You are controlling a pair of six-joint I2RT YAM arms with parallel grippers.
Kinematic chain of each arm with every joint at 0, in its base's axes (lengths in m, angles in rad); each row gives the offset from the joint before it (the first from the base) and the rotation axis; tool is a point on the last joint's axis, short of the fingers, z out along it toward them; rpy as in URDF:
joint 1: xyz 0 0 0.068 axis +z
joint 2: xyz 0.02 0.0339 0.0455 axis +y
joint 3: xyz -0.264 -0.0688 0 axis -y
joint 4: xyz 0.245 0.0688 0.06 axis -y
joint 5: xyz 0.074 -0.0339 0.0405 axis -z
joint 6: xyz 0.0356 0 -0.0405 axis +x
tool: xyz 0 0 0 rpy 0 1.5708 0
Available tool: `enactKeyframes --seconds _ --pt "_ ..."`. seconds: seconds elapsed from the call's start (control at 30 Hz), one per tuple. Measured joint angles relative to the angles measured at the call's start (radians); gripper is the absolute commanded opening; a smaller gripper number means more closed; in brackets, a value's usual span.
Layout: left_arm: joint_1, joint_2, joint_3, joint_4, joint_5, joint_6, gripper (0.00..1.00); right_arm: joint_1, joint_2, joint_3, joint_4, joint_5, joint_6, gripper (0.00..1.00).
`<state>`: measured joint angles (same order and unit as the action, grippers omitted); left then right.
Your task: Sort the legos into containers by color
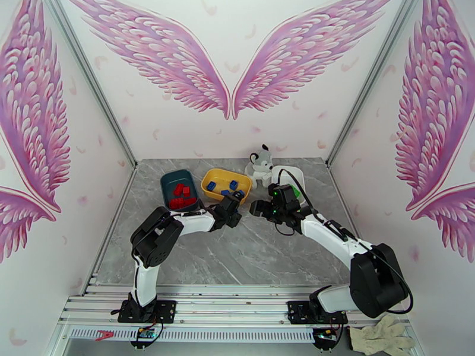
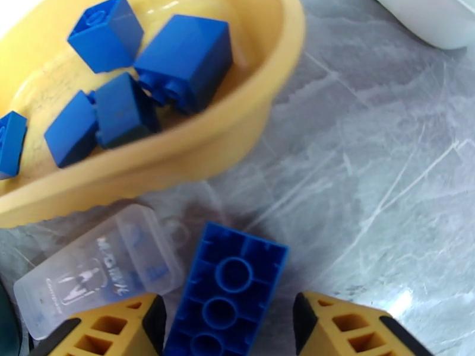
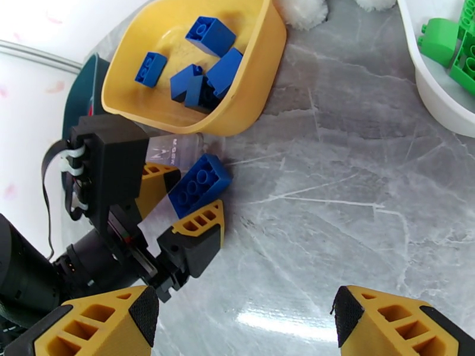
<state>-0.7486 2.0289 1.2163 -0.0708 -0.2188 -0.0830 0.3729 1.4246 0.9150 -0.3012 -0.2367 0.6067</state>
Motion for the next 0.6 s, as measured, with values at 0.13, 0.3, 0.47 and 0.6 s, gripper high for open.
enactKeyframes --seconds 0.13,0.3,0.47,0.6 --pt "-0.009 0.016 0.006 0.001 -0.001 0.000 0.60 0.000 -0.002 0.000 0.001 0.000 0.000 0.84" --pt "-0.016 0.034 0.031 0.000 -0.010 -0.002 0.50 -0.002 -0.006 0.000 0.006 -0.004 0.000 0.84" --pt "-0.030 0.048 0.045 -0.003 -0.036 -0.007 0.39 -0.007 -0.006 -0.002 0.007 -0.004 0.003 0.84" --pt "-0.046 0.048 0.047 -0.003 -0.067 -0.007 0.34 -0.007 -0.011 -0.008 0.010 -0.007 0.003 0.84"
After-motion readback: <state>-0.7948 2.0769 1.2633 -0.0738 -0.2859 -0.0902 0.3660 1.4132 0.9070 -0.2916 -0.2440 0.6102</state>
